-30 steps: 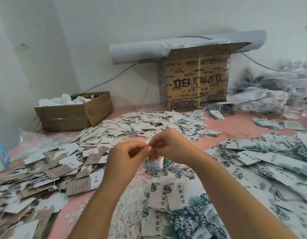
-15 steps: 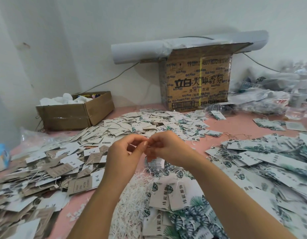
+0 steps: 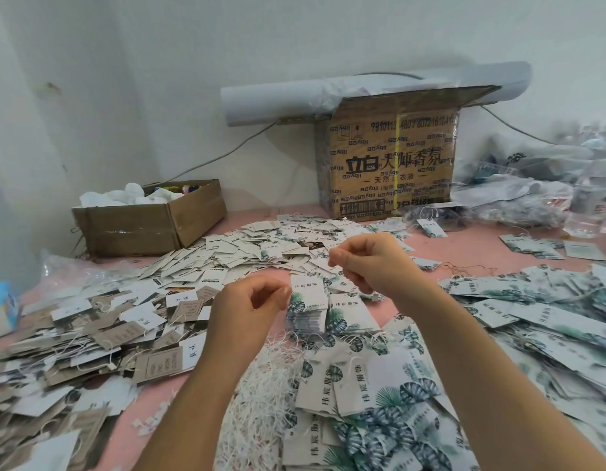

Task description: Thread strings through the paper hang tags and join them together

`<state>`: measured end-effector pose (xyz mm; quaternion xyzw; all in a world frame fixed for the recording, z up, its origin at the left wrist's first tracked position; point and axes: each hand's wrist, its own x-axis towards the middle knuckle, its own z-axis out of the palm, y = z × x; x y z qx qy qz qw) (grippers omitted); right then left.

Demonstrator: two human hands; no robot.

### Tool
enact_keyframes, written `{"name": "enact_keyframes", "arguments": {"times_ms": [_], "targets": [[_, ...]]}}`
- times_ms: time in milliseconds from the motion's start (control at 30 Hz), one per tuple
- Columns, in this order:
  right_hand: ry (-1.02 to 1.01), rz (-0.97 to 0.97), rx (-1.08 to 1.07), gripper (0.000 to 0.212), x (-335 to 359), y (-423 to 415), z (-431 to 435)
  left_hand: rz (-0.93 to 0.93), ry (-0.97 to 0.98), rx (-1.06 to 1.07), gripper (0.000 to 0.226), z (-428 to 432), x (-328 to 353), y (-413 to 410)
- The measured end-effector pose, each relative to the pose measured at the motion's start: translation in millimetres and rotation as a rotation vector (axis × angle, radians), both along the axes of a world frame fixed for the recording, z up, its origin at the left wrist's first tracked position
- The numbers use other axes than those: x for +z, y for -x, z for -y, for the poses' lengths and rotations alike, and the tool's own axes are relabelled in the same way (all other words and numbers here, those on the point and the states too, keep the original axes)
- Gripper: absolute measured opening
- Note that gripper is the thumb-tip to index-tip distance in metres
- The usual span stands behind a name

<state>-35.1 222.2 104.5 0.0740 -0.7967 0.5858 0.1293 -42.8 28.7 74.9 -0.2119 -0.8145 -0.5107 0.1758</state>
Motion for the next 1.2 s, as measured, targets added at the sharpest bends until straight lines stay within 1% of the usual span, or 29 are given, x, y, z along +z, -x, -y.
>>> {"name": "enact_keyframes", "arguments": {"times_ms": [100, 167, 200, 267, 300, 367, 400, 433, 467, 533, 600, 667, 733, 767, 867, 933, 1033, 1200], "targets": [[-0.162, 0.110, -0.044, 0.024, -2.1, 2.3, -6.0, 0.005, -0.011, -0.002, 0.024, -1.0, -1.0, -0.3], [-0.312, 0.172, -0.050, 0.024, -1.6, 1.4, -12.1, 0.014, -0.019, -0.005, 0.024, -1.3, -1.3, -0.7], [-0.413, 0.205, -0.028, 0.023, -0.5, -0.2, -15.0, 0.020, -0.022, -0.006, 0.024, -1.6, -1.4, -0.6], [-0.610, 0.272, 0.051, 0.014, 2.6, -3.6, -17.5, 0.034, -0.026, -0.015, 0.023, -2.2, -2.5, -0.8], [-0.664, 0.305, 0.093, 0.015, 3.1, -5.0, -16.4, 0.047, -0.023, -0.026, 0.022, -3.5, -3.7, -0.8], [-0.674, 0.343, 0.171, 0.039, 1.7, -4.9, -8.7, 0.071, 0.004, -0.044, 0.022, -7.3, -5.6, -1.6], [-0.635, 0.338, 0.220, 0.048, -0.4, -4.2, -2.0, 0.075, 0.021, -0.052, 0.024, -9.3, -6.5, -2.4], [-0.570, 0.322, 0.274, 0.052, -3.2, -3.6, 5.6, 0.075, 0.034, -0.058, 0.026, -11.4, -7.4, -2.8], [-0.491, 0.305, 0.322, 0.052, -7.0, -2.5, 12.9, 0.074, 0.044, -0.059, 0.028, -13.0, -8.5, -2.8], [-0.373, 0.267, 0.362, 0.042, -14.9, 0.0, 22.9, 0.076, 0.050, -0.053, 0.030, -14.1, -10.2, -1.9], [-0.399, 0.204, 0.308, 0.034, -19.4, 4.1, 25.7, 0.086, 0.053, -0.059, 0.027, -13.0, -12.7, 0.3], [-0.511, 0.129, 0.185, 0.035, -22.8, 8.2, 25.4, 0.114, 0.075, -0.072, 0.020, -11.5, -17.1, 2.4], [-0.670, 0.058, 0.043, 0.047, -27.8, 11.3, 22.3, 0.151, 0.104, -0.068, 0.014, -10.8, -23.3, 4.2], [-0.757, 0.046, -0.021, 0.053, -31.5, 12.9, 19.8, 0.156, 0.126, -0.054, 0.016, -10.8, -26.4, 5.0], [-0.943, 0.100, -0.109, 0.063, -43.7, 18.2, 16.5, 0.130, 0.225, -0.023, 0.032, -10.0, -34.9, 7.3], [-0.988, 0.145, -0.111, 0.059, -50.3, 21.4, 17.6, 0.141, 0.285, -0.034, 0.042, -9.7, -40.5, 9.5], [-1.030, 0.121, -0.137, 0.041, -56.1, 24.6, 20.9, 0.213, 0.345, -0.066, 0.052, -9.9, -49.6, 12.0], [-1.007, 0.079, -0.211, 0.037, -57.7, 28.2, 19.4, 0.277, 0.338, -0.092, 0.055, -8.1, -61.8, 15.4]]}}
